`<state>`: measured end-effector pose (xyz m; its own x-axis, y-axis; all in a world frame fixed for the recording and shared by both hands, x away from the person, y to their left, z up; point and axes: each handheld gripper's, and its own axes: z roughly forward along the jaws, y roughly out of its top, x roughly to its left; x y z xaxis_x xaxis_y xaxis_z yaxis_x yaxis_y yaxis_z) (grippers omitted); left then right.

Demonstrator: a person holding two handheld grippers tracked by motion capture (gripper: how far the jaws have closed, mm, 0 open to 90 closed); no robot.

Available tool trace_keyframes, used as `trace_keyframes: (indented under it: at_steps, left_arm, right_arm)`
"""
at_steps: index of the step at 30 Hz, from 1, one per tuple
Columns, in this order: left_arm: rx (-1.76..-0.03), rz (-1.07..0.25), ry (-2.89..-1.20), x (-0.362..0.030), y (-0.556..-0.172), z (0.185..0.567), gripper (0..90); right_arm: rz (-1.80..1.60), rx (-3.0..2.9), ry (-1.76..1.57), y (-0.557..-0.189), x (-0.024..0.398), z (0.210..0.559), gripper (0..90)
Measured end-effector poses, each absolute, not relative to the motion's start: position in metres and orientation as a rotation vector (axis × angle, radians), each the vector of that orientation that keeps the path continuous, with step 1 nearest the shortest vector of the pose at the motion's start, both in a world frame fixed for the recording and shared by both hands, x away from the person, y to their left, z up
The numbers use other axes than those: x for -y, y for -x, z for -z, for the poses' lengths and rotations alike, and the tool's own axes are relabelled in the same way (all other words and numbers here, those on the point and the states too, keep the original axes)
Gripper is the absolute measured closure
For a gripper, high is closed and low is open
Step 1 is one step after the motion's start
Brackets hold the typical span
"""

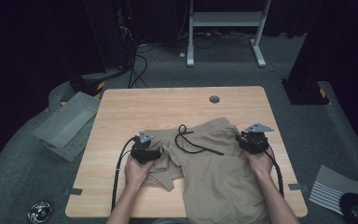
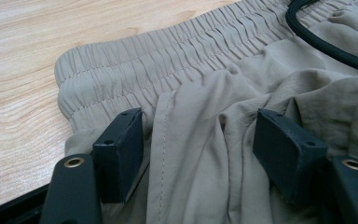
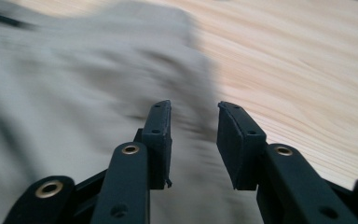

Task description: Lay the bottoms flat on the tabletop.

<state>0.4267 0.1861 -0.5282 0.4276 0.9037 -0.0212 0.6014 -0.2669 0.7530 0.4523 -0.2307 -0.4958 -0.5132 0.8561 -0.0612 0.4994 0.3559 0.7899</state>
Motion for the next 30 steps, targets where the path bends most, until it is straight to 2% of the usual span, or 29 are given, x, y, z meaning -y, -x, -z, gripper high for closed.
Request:
trace_keyframes:
  at_steps: [3, 7, 11, 12, 15, 23, 30]
  left_arm:
    - [-1.27, -0.548, -1.98, -0.186, -0.427, 0.528, 33.4]
    - [-1.267, -0.544, -1.982, -0.186, -0.429, 0.528, 33.4]
    - [-1.262, -0.548, -1.986, -0.184, -0.438, 0.528, 33.8]
    - [-1.262, -0.554, -1.983, -0.183, -0.441, 0.528, 33.8]
    - [-1.258, -0.55, -1.987, -0.182, -0.45, 0.528, 33.8]
    - [-1.254, -0.552, -1.991, -0.183, -0.454, 0.528, 33.5]
    - [-1.262, -0.546, -1.984, -0.184, -0.457, 0.528, 33.4]
  right_arm:
    - [-0.999, -2.25, -1.076, -0.442, 0.209, 0.498, 63.4]
    - [-0.946, -2.307, -1.13, -0.458, 0.196, 0.515, 61.6]
    - [-0.964, -2.259, -1.226, -0.482, 0.204, 0.522, 56.5]
    - [-0.95, -2.254, -1.234, -0.488, 0.205, 0.522, 52.2]
    - [-0.914, -2.234, -1.283, -0.497, 0.207, 0.52, 46.8]
    - [-0.978, -2.269, -1.105, -0.437, 0.197, 0.511, 47.2]
    - [-0.987, -2.27, -1.189, -0.468, 0.211, 0.525, 46.1]
